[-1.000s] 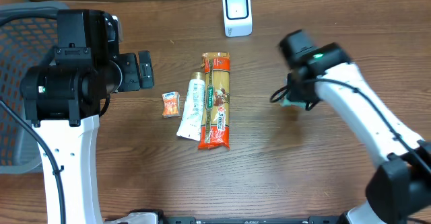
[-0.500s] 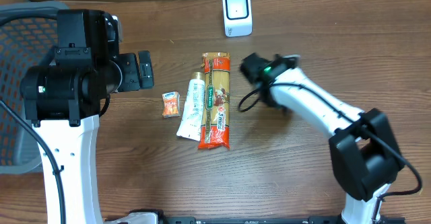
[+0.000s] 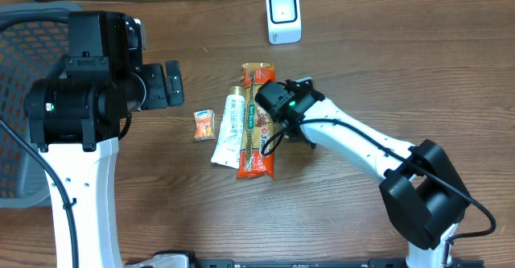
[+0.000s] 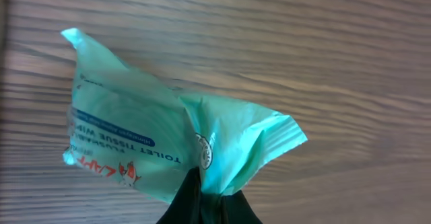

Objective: Scan the item barcode

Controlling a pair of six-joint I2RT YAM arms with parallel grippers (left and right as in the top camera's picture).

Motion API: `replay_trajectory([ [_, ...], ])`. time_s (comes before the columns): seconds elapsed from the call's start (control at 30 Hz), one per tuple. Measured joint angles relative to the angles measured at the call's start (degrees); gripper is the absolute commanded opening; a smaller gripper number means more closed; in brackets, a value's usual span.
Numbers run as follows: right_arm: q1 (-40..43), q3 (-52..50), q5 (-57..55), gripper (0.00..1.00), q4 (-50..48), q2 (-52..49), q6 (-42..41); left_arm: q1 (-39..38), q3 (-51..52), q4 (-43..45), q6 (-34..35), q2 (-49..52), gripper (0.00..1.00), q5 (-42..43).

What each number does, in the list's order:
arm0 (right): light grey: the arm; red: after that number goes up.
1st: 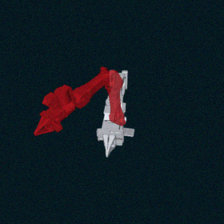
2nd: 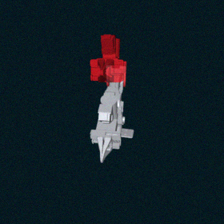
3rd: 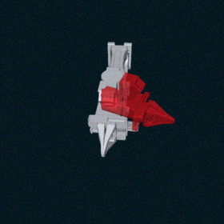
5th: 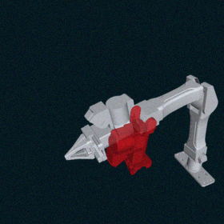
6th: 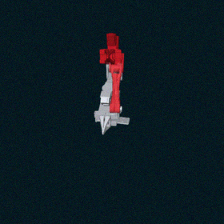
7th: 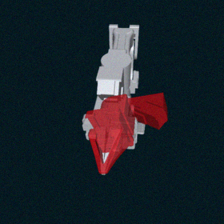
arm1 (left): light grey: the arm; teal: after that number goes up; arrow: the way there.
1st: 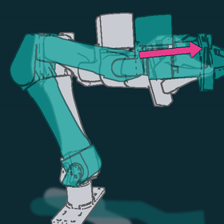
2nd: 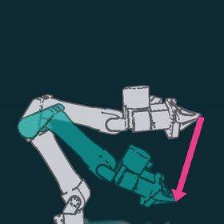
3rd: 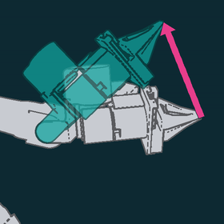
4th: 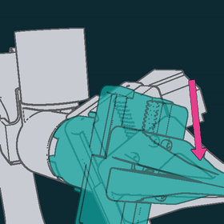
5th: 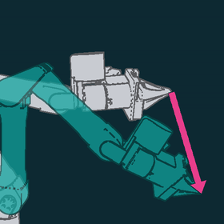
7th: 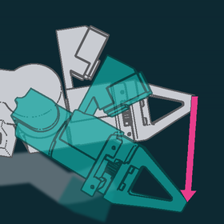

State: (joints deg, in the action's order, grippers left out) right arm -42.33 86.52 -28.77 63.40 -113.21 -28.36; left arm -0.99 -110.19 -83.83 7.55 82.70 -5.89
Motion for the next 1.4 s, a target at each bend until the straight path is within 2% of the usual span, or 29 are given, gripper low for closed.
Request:
replay_trajectory([
  [0.23, 1.9, 6.9, -12.9, 0.04, 14.4, 0.5, 0.1, 0.0, 0.0, 0.0, 0.0, 0.0, 1.00, 0.0],
  [0.43, 1.8, 7.4, -20.1, 0.04, 27.0, 0.6, -0.4, 0.0, 0.0, 0.0, 0.0, 0.0, 1.00, 0.0],
  [0.53, 2.0, 7.4, -22.3, 0.04, 29.2, -1.2, -0.8, 0.0, 0.0, 0.0, 0.0, 0.0, 1.00, 0.0],
  [0.73, 3.0, 7.5, -25.0, 0.04, 27.9, -12.1, -1.2, 0.0, 0.0, 0.0, 0.0, 0.0, 1.00, 0.0],
  [0.87, 2.8, 7.5, -27.4, 0.04, 27.4, -15.5, -1.4, 0.0, 0.0, 0.0, 0.0, 0.0, 1.00, 0.0],
  [0.93, 2.3, 7.5, -27.0, 0.05, 26.6, -15.5, -1.4, 0.0, 0.0, 0.0, 0.0, 0.0, 1.00, 0.0],
  [1.13, -1.3, 7.5, -20.1, 0.21, 23.4, -15.5, -1.2, 0.0, 0.0, 0.0, 0.0, 0.0, 1.00, 0.0],
  [1.2, -2.9, 7.5, -16.5, 0.41, 21.8, -15.5, -1.0, 0.0, 0.0, 0.0, 0.0, 0.0, 1.00, 0.0],
  [1.4, -5.3, 8.5, 3.3, 0.44, 10.5, -15.1, 7.6, 0.0, 0.0, 0.0, 0.0, 0.0, 1.00, 0.0],
])
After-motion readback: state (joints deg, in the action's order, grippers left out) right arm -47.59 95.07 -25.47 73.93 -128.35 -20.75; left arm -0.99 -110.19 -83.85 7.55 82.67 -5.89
